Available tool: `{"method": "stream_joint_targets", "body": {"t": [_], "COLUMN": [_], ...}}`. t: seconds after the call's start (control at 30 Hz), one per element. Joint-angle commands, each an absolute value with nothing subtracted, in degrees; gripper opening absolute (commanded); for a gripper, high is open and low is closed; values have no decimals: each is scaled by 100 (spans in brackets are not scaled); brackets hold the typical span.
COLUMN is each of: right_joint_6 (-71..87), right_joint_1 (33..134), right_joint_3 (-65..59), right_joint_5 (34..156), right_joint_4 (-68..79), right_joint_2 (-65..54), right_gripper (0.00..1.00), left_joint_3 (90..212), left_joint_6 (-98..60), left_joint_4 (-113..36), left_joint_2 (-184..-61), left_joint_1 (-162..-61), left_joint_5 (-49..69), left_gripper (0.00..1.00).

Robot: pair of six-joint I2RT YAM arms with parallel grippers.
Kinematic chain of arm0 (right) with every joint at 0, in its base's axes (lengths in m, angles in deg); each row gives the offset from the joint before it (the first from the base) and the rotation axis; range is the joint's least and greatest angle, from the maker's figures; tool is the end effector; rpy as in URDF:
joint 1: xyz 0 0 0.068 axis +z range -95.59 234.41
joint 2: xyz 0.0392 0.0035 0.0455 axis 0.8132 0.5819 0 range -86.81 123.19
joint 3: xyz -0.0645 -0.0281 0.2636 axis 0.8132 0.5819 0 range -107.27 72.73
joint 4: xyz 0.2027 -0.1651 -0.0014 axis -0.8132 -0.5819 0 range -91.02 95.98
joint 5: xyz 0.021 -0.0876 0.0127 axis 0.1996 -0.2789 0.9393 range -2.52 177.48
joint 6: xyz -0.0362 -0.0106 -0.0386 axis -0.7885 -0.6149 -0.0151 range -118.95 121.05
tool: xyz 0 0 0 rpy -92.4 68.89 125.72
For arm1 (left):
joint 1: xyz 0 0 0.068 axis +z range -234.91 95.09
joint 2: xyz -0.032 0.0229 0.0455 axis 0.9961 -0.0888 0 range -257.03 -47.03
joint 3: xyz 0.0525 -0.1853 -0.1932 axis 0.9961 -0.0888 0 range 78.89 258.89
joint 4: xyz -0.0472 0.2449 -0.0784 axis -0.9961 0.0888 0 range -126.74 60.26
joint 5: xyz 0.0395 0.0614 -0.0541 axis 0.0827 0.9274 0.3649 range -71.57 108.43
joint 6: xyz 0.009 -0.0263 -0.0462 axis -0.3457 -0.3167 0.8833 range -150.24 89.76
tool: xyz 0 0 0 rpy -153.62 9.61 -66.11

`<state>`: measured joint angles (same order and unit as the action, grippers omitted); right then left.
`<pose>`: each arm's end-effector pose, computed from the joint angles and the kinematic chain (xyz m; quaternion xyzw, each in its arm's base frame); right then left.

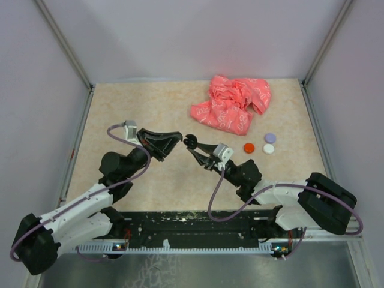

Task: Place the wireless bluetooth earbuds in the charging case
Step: Place the earbud in the charging case.

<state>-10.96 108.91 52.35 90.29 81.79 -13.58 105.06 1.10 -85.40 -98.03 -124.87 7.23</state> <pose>0.1383 0.1968 0.2500 -0.3199 0.4504 0.3146 0.7719 0.1495 -0.1344 0.3141 0.1224 0.5356 -0.5293 0.6465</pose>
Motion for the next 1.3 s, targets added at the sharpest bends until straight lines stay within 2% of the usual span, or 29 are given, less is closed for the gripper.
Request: {"method": "stream_joint_targets", "body": {"t": [0.0,0.77,1.27], "right_joint_6": [-1062,-835,-743], "right_joint_1": [10959,10996,10996], "right_joint_3": [5017,5138,5107], "right_joint_5": [9008,8975,9203], "right_joint_4": [8675,9044,8982], "right_joint_2": [-1463,-1508,-1510], "right_gripper": [0,0,0], "left_joint_3": [10477,10513,10519], "left_joint_6": [188,50,-218], "left_joint_4": [-9134,-9480,-9457], "left_joint_2": [-9898,-10406,-10266], "left_joint_1": [-12638,-12954,-12964], "left_joint_5": [639,661,880], "left_gripper": [0,0,0]}}
